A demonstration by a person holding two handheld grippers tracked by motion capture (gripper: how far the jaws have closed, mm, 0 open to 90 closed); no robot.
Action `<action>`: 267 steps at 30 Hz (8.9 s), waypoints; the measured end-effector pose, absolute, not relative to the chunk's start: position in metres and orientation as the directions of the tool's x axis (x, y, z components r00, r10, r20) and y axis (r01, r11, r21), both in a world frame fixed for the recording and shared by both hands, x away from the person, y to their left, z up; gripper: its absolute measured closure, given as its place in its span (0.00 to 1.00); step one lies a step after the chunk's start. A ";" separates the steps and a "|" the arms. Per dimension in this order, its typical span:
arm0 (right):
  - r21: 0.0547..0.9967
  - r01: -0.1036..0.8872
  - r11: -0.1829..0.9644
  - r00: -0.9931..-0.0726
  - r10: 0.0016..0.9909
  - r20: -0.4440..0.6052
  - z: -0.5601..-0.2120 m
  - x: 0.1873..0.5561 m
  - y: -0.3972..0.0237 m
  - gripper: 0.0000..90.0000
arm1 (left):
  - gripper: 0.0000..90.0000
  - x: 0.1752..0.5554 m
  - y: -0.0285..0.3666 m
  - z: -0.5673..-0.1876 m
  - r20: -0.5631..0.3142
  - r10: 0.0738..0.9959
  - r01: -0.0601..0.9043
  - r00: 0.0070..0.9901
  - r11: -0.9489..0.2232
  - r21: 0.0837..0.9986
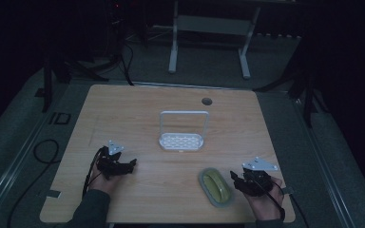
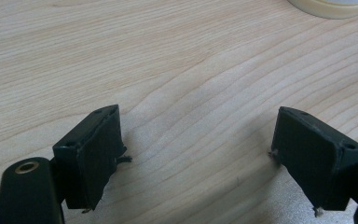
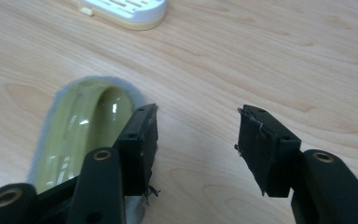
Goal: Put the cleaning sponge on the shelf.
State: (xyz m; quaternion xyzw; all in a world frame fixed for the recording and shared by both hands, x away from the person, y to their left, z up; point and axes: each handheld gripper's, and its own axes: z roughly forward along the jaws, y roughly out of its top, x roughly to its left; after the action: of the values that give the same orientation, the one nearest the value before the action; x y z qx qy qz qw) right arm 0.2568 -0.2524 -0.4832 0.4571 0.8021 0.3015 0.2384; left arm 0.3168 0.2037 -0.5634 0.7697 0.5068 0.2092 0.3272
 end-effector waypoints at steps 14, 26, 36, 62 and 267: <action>0.675 0.613 0.410 -0.508 0.859 -0.061 -0.476 0.255 -0.239 0.59 | 0.18 0.317 0.204 -0.563 -0.009 0.916 0.643 0.400 -0.274 0.715; 0.644 0.628 0.437 -0.554 0.832 -0.024 -0.472 0.255 -0.227 0.64 | 0.18 0.317 0.203 -0.563 -0.010 0.916 0.644 0.401 -0.274 0.715; 0.612 0.647 0.455 -0.572 0.821 -0.005 -0.474 0.258 -0.214 0.61 | 0.17 0.317 0.203 -0.563 -0.009 0.916 0.644 0.401 -0.274 0.715; 0.471 0.699 0.537 -0.614 0.789 0.011 -0.478 0.268 -0.193 0.65 | 0.17 0.317 0.203 -0.563 -0.009 0.916 0.643 0.401 -0.275 0.714; 0.319 0.149 0.936 -0.872 0.277 -0.403 -0.455 0.359 -0.110 0.80 | 0.17 0.318 0.203 -0.563 -0.010 0.915 0.644 0.404 -0.276 0.713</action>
State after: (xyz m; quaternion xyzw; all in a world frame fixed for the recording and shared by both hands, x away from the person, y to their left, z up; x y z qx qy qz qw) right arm 0.3593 -0.1099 -0.4553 0.1112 0.9574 0.1403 0.2268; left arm 0.3178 0.2031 -0.5634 0.7715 0.5053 0.2072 0.3264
